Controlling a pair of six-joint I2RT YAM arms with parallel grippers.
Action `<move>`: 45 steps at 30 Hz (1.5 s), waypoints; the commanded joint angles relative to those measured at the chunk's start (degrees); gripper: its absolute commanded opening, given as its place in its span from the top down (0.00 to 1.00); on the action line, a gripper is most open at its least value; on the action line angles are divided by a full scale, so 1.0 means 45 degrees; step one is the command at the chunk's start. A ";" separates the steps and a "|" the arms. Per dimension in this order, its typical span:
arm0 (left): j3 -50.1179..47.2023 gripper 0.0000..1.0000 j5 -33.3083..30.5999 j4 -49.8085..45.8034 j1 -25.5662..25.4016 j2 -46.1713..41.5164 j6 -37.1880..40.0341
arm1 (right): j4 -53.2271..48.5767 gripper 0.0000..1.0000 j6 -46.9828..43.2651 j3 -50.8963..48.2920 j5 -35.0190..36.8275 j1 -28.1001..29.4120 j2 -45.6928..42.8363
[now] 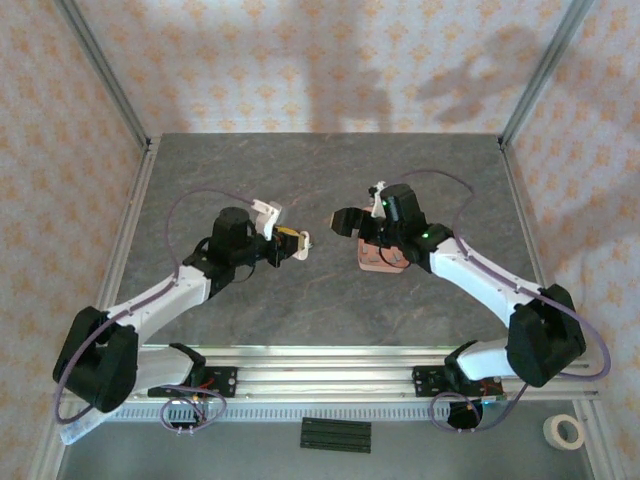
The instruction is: Load the staples into the stapler
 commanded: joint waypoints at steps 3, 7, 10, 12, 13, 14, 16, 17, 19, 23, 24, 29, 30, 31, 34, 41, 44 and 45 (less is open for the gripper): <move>-0.0708 1.00 0.2092 0.3354 0.0073 -0.0546 0.2759 | 0.0419 0.15 -0.0574 0.0600 -0.1593 0.0131 0.0209; -0.0718 1.00 0.2767 0.3211 -0.0008 -0.0576 0.4066 | 0.0196 0.16 -0.0773 0.0842 -0.2189 0.0300 0.0365; -0.0679 1.00 0.2795 0.2779 -0.0061 -0.0702 0.4877 | 0.0215 0.16 -0.0782 0.0814 -0.2580 0.0424 0.0299; -0.0659 1.00 0.2827 0.2438 -0.0099 -0.0804 0.5381 | 0.0216 0.16 -0.0867 0.0773 -0.2833 0.0506 0.0218; -0.0642 1.00 0.2798 0.2259 -0.0121 -0.0841 0.5642 | 0.0205 0.16 -0.0901 0.0759 -0.2951 0.0493 0.0206; -0.0623 1.00 0.2783 0.2102 -0.0159 -0.0866 0.5836 | 0.0223 0.16 -0.0921 0.0778 -0.3103 0.0510 0.0228; -0.0553 1.00 0.2762 0.1784 -0.0190 -0.0906 0.6140 | 0.0166 0.16 -0.0903 0.0823 -0.3348 0.0575 0.0303; -0.0505 1.00 0.2766 0.1682 -0.0230 -0.0907 0.6242 | 0.0174 0.16 -0.0893 0.0836 -0.3398 0.0611 0.0351; -0.0445 1.00 0.2756 0.1556 -0.0283 -0.0926 0.6375 | 0.0155 0.16 -0.0918 0.0895 -0.3498 0.0683 0.0426; -0.0387 1.00 0.2679 0.1450 -0.0345 -0.0890 0.6542 | 0.0136 0.16 -0.0933 0.1022 -0.3681 0.0788 0.0627; -0.0365 1.00 0.2661 0.1462 -0.0372 -0.0869 0.6536 | 0.0098 0.16 -0.0977 0.1051 -0.3769 0.0815 0.0703; -0.0289 1.00 0.2609 0.1526 -0.0443 -0.0809 0.6558 | -0.0018 0.17 -0.1056 0.0950 -0.3814 0.0845 0.0820; -0.0252 1.00 0.2582 0.1514 -0.0454 -0.0809 0.6572 | -0.0057 0.17 -0.1069 0.0925 -0.3778 0.0846 0.0812; -0.0248 1.00 0.2562 0.1516 -0.0454 -0.0809 0.6575 | -0.0096 0.18 -0.1071 0.0882 -0.3706 0.0845 0.0807; -0.0192 1.00 0.2541 0.1549 -0.0474 -0.0795 0.6573 | -0.0177 0.20 -0.1120 0.0659 -0.3425 0.0845 0.0804; -0.0074 1.00 0.2522 0.1461 -0.0513 -0.0863 0.6574 | -0.0153 0.27 -0.0750 0.0065 -0.2115 0.0851 0.0826; -0.0015 1.00 0.2543 0.1438 -0.0503 -0.0917 0.6605 | -0.0124 0.28 -0.0642 -0.0208 -0.1778 0.0846 0.1028; 0.0017 1.00 0.2560 0.1415 -0.0507 -0.0935 0.6597 | -0.0100 0.29 -0.0636 -0.0330 -0.1605 0.0847 0.1071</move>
